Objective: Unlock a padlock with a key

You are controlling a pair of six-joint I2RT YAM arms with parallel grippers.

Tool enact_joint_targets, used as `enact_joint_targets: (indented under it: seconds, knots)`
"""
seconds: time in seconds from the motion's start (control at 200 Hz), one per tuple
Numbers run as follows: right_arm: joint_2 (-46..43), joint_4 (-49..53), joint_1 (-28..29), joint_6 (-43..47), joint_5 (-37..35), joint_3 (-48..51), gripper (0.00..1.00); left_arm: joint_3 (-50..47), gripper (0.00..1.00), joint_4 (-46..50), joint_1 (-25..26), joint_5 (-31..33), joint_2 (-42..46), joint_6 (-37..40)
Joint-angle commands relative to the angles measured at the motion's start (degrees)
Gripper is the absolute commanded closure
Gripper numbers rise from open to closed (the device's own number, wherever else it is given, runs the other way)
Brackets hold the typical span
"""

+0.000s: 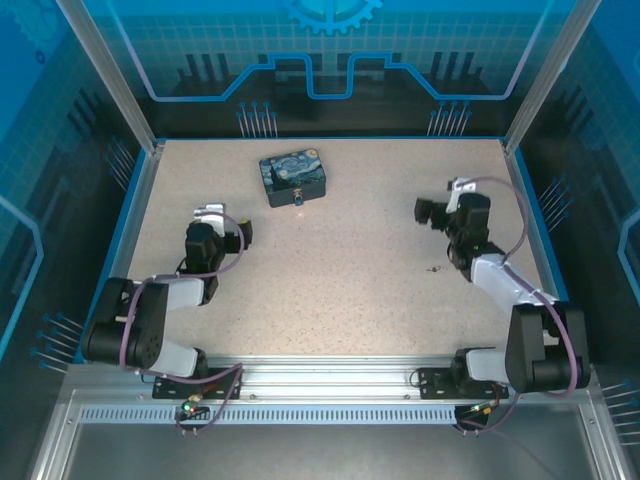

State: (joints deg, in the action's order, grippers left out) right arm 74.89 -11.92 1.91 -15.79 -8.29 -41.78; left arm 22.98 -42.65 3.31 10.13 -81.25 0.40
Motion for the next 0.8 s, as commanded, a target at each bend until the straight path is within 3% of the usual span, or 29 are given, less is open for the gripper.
enact_joint_targets:
  seconds: [0.0, 0.06, 0.17, 0.29, 0.415, 0.58, 0.795]
  knots:
    - [2.86, 18.68, -4.78, -17.92, 5.54, -7.35, 0.00, 5.72, 0.01, 11.60, 0.82, 4.46, 5.44, -0.52]
    - [6.52, 20.74, -5.25, -19.92, 13.31, -12.37, 0.00, 9.26, 0.01, 17.30, 0.73, 4.73, 7.35, -4.54]
    - [13.19, 27.11, 0.58, -18.42, 14.73, -23.19, 0.01, 19.82, 0.01, 30.67, 0.68, 1.59, 5.94, -10.87]
    - [23.55, 33.34, 5.50, -20.21, 19.86, -36.90, 0.04, 34.89, 0.01, 46.35, 0.65, -3.35, -2.10, -17.32]
    - [35.29, 35.70, 8.93, -24.62, 26.83, -49.83, 0.07, 48.84, 0.01, 55.40, 0.56, -10.74, -12.62, -23.55]
    - [47.51, 32.86, 11.31, -31.20, 31.83, -61.32, 0.10, 61.49, 0.01, 61.66, 0.49, -17.43, -25.78, -28.83]
    - [58.04, 28.38, 14.58, -36.38, 36.49, -70.80, 0.17, 66.21, 0.01, 58.82, 0.36, -24.02, -34.87, -36.03]
